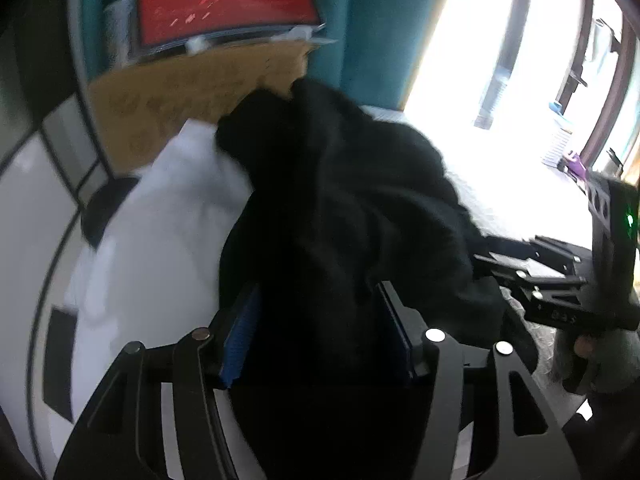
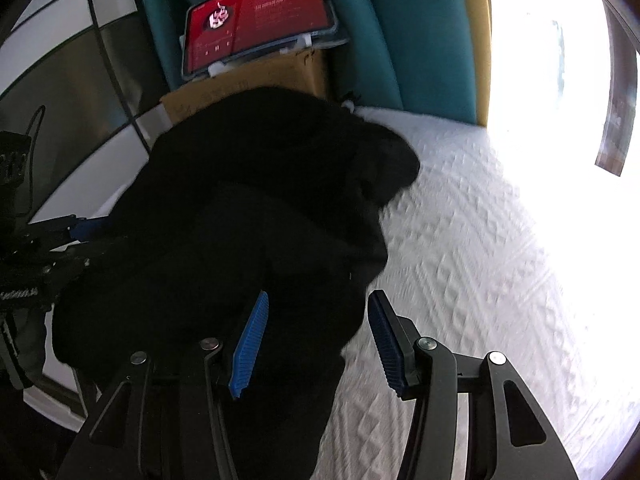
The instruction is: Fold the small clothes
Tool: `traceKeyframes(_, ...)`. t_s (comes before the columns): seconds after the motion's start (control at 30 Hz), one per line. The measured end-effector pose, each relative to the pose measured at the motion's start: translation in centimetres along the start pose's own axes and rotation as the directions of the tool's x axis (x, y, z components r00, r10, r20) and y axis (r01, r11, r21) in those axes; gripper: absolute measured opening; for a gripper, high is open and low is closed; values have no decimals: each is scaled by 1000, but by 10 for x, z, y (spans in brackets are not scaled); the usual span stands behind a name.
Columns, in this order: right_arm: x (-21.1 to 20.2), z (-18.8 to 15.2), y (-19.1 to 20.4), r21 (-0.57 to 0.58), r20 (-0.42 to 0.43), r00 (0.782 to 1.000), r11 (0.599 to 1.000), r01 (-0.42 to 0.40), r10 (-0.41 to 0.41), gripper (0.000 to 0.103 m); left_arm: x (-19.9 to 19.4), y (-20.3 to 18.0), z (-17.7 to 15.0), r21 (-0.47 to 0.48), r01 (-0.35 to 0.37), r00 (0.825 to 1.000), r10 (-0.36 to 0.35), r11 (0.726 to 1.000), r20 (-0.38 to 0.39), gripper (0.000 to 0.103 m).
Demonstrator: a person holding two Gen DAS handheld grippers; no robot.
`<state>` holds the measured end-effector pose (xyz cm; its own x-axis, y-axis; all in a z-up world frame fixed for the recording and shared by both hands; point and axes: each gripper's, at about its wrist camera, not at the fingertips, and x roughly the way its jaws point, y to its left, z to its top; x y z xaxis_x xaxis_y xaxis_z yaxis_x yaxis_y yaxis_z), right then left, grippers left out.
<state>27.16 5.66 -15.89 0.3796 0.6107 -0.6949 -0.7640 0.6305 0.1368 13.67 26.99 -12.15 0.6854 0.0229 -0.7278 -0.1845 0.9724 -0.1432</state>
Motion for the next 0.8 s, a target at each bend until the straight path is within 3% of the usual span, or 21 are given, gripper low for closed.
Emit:
traceKeyframes(0.23,-10,-19,3,-8,-10,1000,1000,25,-25,54,-12,3,-15,-31,-8,999,9,999,32,60)
traceKeyframes(0.47,-31,-33,1,2,-18,999,999,48,-48,54,-35,-7,-36,-57,47,997,-44,997,62,60)
traceKeyframes(0.8,-81,-52,-10,7,-5,992,992,124,-124,54,-89,-51,-35,-30,105,971,-96,994,219,60)
